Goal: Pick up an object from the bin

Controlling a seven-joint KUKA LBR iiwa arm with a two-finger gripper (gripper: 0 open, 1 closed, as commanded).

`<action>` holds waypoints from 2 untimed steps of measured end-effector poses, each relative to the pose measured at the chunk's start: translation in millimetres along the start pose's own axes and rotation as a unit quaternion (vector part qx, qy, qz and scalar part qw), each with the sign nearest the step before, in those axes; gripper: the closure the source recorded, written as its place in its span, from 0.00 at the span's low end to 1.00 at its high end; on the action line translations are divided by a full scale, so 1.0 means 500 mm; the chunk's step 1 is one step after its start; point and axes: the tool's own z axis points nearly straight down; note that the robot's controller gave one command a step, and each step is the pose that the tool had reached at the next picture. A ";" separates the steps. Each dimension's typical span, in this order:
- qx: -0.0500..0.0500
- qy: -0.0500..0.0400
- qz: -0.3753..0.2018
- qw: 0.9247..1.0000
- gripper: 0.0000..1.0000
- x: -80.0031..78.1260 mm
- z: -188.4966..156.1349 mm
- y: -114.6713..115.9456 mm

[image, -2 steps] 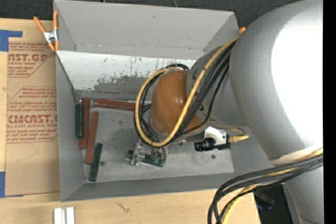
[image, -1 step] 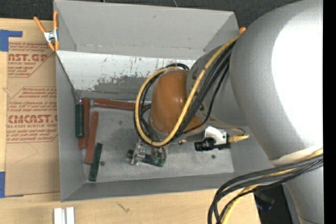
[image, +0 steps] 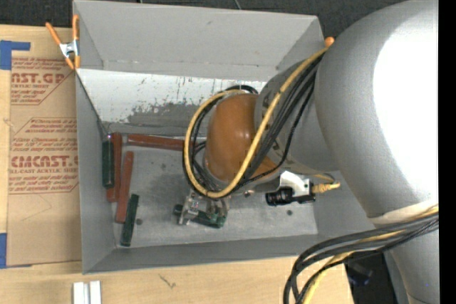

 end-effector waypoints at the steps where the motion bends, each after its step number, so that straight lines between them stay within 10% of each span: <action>1: 0.001 0.002 0.000 1.000 1.00 0.002 -0.025 0.000; 2: 0.001 0.002 0.000 1.000 1.00 0.000 -0.044 0.000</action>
Offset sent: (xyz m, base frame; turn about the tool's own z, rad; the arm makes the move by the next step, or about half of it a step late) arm 0.0000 0.0000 0.0167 0.0000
